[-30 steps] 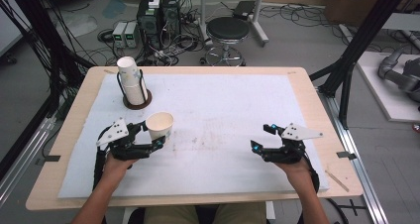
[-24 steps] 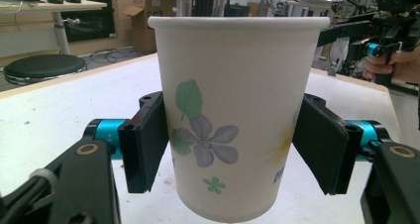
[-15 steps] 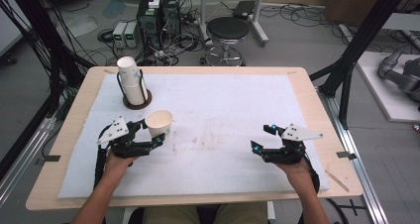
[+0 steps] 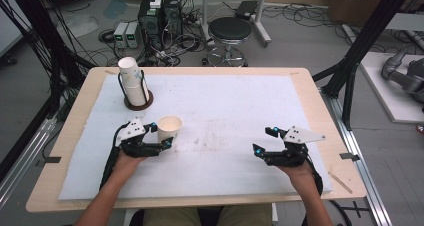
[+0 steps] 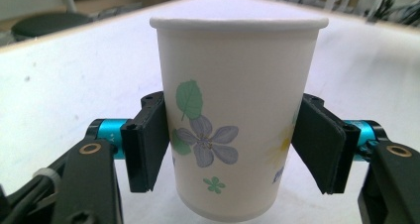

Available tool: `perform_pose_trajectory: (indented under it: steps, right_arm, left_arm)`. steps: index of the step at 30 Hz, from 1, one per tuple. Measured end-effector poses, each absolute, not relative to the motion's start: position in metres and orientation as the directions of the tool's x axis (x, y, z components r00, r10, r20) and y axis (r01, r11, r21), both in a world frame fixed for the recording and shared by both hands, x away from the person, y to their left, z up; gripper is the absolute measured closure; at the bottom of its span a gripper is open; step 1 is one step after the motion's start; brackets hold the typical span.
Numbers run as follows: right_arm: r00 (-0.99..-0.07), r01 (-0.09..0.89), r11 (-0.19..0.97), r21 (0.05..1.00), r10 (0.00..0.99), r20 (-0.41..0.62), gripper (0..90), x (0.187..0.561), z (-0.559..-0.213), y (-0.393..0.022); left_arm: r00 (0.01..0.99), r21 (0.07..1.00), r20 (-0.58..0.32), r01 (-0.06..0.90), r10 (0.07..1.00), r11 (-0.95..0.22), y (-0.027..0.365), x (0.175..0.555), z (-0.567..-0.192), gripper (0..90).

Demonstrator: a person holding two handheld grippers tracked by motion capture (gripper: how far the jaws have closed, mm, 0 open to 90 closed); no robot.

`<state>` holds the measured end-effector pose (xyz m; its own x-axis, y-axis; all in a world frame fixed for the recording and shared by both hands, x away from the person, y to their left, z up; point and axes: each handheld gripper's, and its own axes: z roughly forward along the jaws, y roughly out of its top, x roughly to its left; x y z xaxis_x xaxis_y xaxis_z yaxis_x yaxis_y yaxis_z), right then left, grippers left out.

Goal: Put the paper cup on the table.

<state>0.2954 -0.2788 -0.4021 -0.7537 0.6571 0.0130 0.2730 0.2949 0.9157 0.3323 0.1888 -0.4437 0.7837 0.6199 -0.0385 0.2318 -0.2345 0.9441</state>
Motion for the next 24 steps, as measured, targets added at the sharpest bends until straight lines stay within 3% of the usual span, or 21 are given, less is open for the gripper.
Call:
perform_pose_trajectory:
  steps: [7, 24]
  right_arm:
    - [-0.755, 0.274, 0.295, 0.915, 0.656, 0.014, 23.3, 0.294, -0.402, -0.280]
    - [-0.757, 0.272, 0.297, 0.915, 0.653, 0.013, 23.4, 0.291, -0.400, -0.282]
  left_arm:
    - [0.762, 0.905, -0.006, 0.280, 0.648, -0.321, 0.183, 0.333, -0.448, 33.9]
    - [0.738, 0.844, -0.055, 0.394, 0.673, -0.364, 0.193, 0.320, -0.452, 32.9]
